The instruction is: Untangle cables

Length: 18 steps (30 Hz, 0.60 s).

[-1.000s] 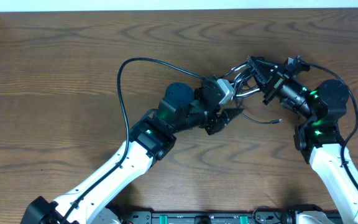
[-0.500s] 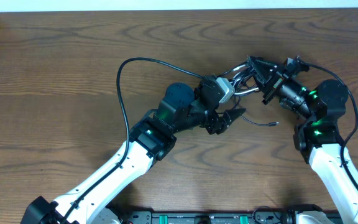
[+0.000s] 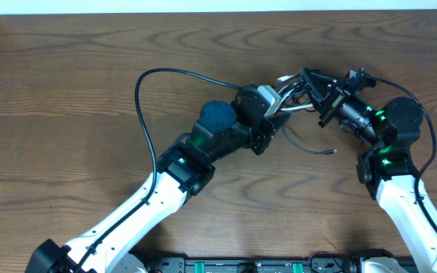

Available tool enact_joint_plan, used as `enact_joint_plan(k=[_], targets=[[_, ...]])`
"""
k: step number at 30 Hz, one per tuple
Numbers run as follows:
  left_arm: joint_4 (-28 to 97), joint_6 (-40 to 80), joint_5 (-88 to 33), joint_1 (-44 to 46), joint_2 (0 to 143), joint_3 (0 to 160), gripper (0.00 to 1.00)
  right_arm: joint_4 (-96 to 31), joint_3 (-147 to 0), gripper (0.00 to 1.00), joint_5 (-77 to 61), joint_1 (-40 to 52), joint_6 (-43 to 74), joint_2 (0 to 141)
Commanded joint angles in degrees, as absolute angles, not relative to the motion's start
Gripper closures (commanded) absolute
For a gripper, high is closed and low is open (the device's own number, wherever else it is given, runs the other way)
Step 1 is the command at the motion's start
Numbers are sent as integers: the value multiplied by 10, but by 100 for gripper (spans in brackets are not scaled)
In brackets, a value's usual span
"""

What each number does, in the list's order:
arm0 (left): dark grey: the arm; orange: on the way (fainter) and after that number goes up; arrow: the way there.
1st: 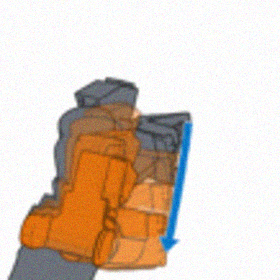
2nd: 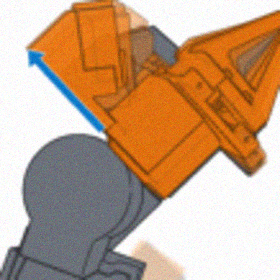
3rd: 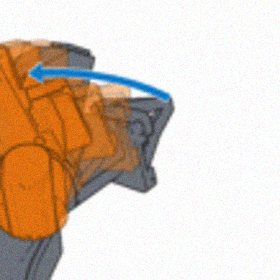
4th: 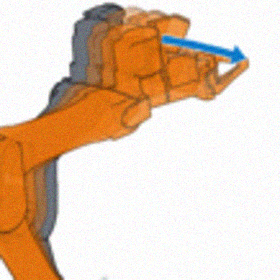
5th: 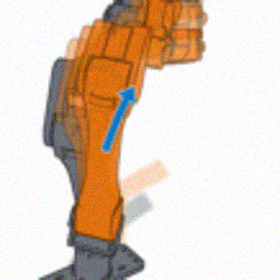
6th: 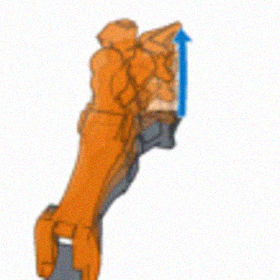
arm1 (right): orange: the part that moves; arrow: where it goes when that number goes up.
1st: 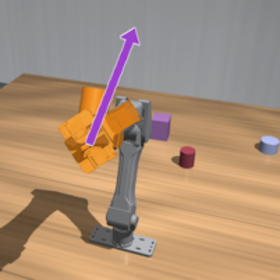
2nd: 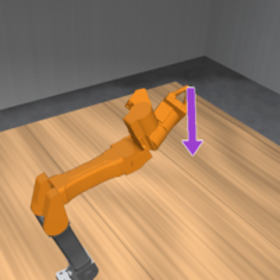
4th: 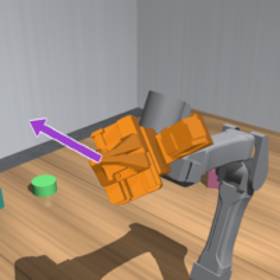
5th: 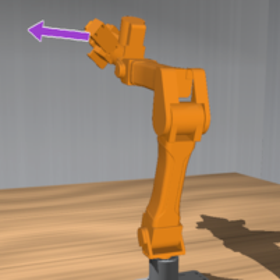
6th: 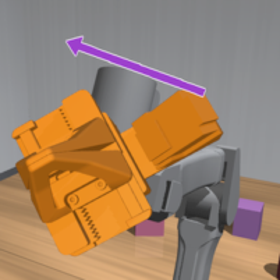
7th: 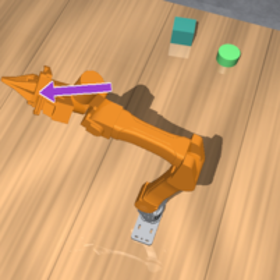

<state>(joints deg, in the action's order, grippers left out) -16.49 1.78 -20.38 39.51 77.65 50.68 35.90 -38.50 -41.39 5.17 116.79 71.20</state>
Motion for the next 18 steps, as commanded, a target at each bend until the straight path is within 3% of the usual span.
enact_joint_plan(k=[1, 5, 18], targets=[[-170, 11, -194, 396, 780, 512, 79, 348, -386, 99, -422, 60, 1165, 710], [-168, 11, -194, 396, 780, 512, 89, 303, -386, 99, -417, 59, 1142, 710], [-152, 9, -181, 392, 778, 512, 92, 272, -386, 99, -396, 21, 948, 710]])
